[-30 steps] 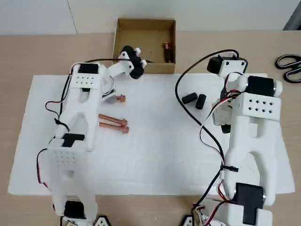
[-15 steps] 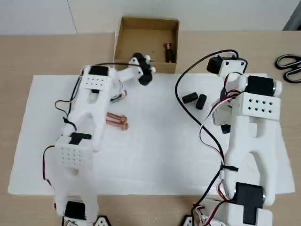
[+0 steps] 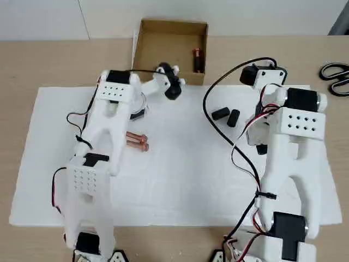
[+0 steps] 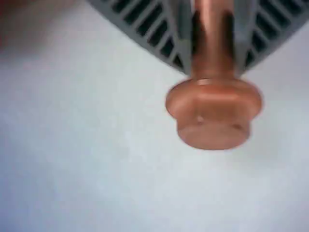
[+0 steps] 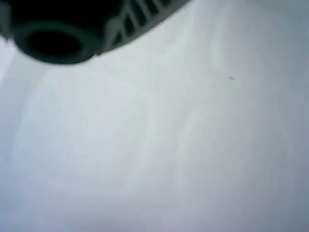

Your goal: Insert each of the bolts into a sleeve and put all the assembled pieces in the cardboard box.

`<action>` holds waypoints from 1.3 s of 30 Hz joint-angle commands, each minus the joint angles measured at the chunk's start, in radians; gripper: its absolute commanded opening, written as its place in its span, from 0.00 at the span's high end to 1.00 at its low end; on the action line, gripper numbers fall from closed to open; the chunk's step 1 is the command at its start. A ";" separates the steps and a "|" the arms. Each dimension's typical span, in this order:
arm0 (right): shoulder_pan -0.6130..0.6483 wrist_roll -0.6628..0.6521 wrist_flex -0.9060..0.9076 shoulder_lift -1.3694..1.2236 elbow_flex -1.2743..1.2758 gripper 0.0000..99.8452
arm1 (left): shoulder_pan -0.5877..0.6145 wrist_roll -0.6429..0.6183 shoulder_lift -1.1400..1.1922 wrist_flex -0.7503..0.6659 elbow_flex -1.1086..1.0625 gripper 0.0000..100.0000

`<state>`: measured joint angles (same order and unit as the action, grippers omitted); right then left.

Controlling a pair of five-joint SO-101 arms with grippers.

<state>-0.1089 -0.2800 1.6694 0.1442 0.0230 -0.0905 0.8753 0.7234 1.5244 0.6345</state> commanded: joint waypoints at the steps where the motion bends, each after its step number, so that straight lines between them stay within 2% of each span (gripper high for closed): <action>1: -0.004 -0.005 -0.004 0.047 -0.003 1.00 | -0.006 -0.075 -0.120 0.138 0.120 1.00; 4: -0.004 -0.005 -0.004 0.048 -0.005 1.00 | -0.003 -0.163 -0.146 0.227 0.179 1.00; 11: 0.008 -0.006 -0.004 0.054 -0.005 1.00 | 0.066 -0.434 -0.339 0.229 0.151 1.00; 16: 0.107 -0.005 -0.001 0.056 -0.003 1.00 | 0.063 -0.545 -0.609 0.230 -0.044 1.00; 22: 0.240 -0.003 -0.001 0.056 -0.003 1.00 | 0.044 -0.585 -0.984 0.229 -0.334 1.00; 26: 0.283 -0.003 -0.002 0.070 -0.006 1.00 | 0.052 -0.744 -1.229 0.224 -0.440 1.00; 31: 0.292 0.000 -0.027 0.234 -0.002 1.00 | 0.051 -0.756 -1.424 0.132 -0.648 1.00; 39: 0.289 -0.002 -0.151 0.584 0.091 1.00 | 0.046 -0.758 -1.619 -0.158 -1.038 1.00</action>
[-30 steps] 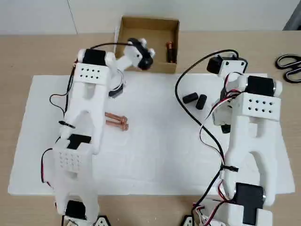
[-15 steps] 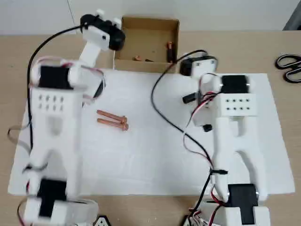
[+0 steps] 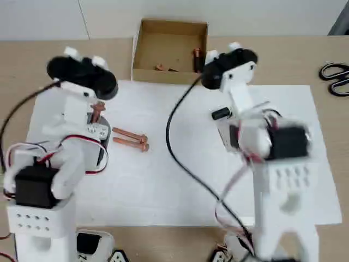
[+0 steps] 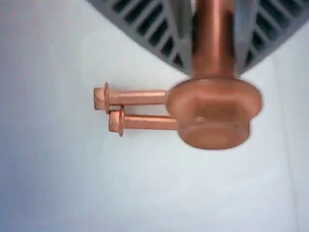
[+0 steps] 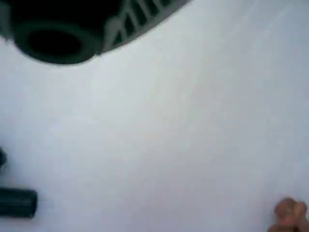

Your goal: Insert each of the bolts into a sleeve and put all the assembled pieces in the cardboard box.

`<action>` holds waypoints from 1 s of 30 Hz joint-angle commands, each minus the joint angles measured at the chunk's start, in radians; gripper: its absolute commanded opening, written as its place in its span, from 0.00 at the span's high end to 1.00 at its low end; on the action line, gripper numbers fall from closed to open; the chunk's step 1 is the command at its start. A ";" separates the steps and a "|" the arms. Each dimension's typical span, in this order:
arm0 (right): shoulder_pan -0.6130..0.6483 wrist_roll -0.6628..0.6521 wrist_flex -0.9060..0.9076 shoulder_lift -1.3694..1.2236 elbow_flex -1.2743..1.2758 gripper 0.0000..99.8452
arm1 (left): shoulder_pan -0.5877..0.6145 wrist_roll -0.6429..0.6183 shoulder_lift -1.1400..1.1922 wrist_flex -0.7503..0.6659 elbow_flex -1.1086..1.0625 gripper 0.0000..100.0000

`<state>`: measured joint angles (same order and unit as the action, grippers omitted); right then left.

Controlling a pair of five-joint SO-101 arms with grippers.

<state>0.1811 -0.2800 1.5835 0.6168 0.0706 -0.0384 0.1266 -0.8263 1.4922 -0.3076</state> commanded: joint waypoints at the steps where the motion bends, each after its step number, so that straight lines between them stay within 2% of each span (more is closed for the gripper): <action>1: -0.001 -0.002 -0.099 0.140 0.080 1.00 | -0.008 -0.009 -0.089 -0.176 -0.147 1.00; 7: 0.001 -0.003 -0.255 0.303 0.301 1.00 | -0.006 -0.011 -0.192 -0.499 -0.409 1.00; 10: -0.002 -0.002 -0.275 0.420 0.367 1.00 | -0.014 -0.020 -0.250 -0.589 -0.509 1.00; 12: -0.001 -0.002 -0.277 0.493 0.407 1.00 | -0.028 -0.084 -0.287 -0.600 -0.552 1.00; 16: -0.002 -0.002 -0.338 0.619 0.545 1.00 | -0.029 -0.315 -0.331 -0.606 -0.570 1.00; 18: 0.002 0.000 -0.358 0.679 0.629 1.00 | -0.029 -0.374 -0.330 -0.606 -0.556 1.00; 20: 0.002 0.037 -0.371 0.762 0.700 1.00 | -0.029 -0.394 -0.330 -0.606 -0.552 1.00; 24: 0.002 0.218 -0.426 0.958 0.842 1.00 | -0.031 -0.417 -0.330 -0.614 -0.556 1.00; 27: 0.031 0.230 -0.483 1.067 0.970 1.00 | -0.032 -0.439 -0.330 -0.692 -0.559 1.00; 30: 0.059 0.230 -0.568 1.076 1.056 1.00 | -0.083 -0.445 -0.328 -0.786 -0.579 1.00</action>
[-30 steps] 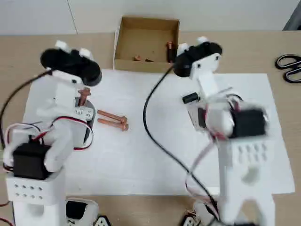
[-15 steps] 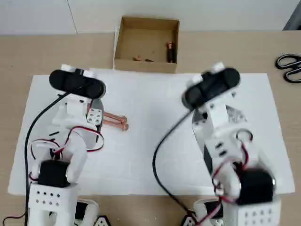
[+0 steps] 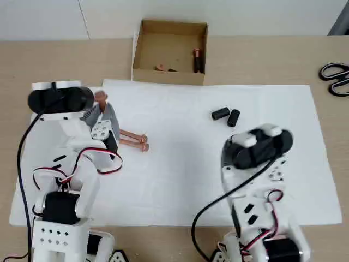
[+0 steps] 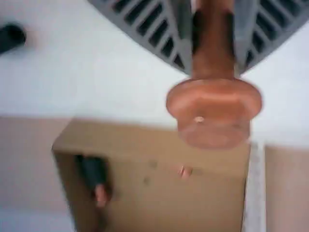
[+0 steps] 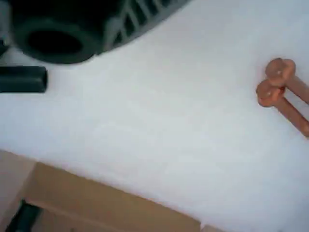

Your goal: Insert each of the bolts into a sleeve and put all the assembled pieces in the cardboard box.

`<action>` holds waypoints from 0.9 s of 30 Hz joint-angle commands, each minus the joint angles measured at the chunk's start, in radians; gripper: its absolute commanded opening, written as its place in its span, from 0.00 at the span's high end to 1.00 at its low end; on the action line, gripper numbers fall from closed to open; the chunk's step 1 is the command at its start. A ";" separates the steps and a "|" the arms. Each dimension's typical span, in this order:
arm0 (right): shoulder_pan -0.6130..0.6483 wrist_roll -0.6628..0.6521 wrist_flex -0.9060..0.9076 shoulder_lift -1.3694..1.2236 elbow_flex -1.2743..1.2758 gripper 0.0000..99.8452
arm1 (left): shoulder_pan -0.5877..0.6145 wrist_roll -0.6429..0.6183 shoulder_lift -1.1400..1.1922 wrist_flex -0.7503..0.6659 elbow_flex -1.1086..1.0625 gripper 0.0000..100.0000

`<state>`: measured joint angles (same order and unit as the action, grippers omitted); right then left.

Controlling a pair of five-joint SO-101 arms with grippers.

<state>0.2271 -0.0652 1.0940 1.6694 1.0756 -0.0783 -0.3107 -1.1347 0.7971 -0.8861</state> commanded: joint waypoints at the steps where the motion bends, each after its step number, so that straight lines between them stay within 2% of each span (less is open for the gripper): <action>1: 0.018 0.017 -0.102 0.013 0.069 1.00 | -0.071 -0.008 -0.020 -0.112 -0.012 1.00; 4: 0.021 0.021 -0.188 -0.042 0.135 1.00 | -0.146 -0.008 -0.020 -0.127 -0.048 1.00; 8: 0.024 0.025 -0.302 -0.108 0.207 1.00 | -0.170 -0.008 -0.020 -0.129 -0.061 1.00; 13: 0.140 0.023 -0.410 -0.143 0.287 1.00 | -0.250 -0.008 -0.021 -0.132 -0.064 1.00; 17: 0.216 0.023 -0.495 -0.143 0.358 1.00 | -0.282 -0.006 -0.026 -0.216 -0.067 1.00; 20: 0.271 0.023 -0.550 -0.142 0.417 1.00 | -0.305 -0.006 -0.037 -0.224 -0.085 1.00; 27: 0.414 0.023 -0.567 -0.142 0.496 1.00 | -0.334 -0.006 -0.110 -0.230 -0.176 1.00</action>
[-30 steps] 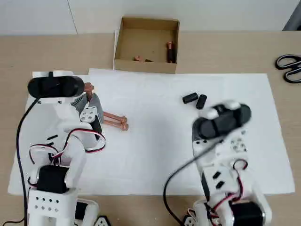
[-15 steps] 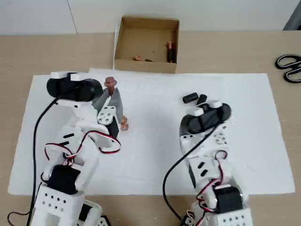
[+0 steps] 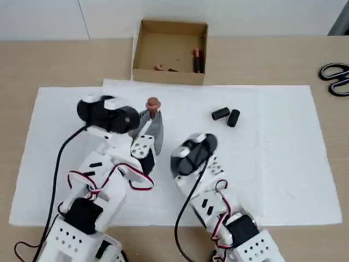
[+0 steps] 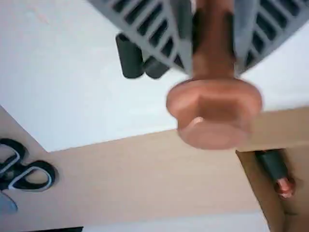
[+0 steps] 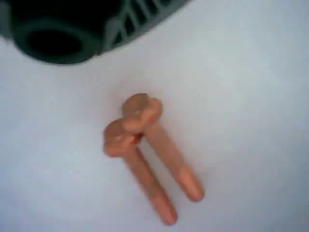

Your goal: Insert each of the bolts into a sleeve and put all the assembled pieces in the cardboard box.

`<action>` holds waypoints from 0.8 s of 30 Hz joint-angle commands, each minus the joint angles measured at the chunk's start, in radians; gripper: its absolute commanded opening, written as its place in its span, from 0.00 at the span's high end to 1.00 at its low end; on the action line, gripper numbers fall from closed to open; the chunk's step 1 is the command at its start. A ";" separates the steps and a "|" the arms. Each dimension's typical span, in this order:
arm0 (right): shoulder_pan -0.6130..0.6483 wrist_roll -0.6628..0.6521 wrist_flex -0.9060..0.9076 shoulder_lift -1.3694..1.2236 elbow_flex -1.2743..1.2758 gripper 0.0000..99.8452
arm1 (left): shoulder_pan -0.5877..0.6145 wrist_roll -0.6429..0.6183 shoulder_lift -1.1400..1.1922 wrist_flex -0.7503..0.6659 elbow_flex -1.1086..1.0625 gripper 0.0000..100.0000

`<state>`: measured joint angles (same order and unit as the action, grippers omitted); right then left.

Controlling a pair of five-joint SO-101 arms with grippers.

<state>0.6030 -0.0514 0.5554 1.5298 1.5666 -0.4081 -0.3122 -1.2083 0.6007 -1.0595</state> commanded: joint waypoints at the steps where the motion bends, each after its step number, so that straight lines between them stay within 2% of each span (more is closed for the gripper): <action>1: 0.041 0.009 -0.039 -0.002 0.012 1.00 | -0.005 -0.005 -0.041 -0.034 -0.012 1.00; 9: 0.036 0.023 -0.225 -0.002 0.110 1.00 | -0.026 -0.003 -0.044 -0.051 -0.054 1.00; 14: 0.035 0.144 -0.229 -0.002 0.109 1.00 | -0.025 -0.003 -0.043 -0.157 -0.096 1.00; 19: 0.036 0.152 -0.229 -0.002 0.109 1.00 | -0.032 -0.040 -0.035 -0.245 -0.179 1.00; 24: 0.041 0.152 -0.229 -0.002 0.107 1.00 | -0.037 -0.068 -0.040 -0.252 -0.191 1.00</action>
<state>0.6368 0.0898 0.3514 1.5298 1.6786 -0.4434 -0.3690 -1.2298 0.3828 -1.2559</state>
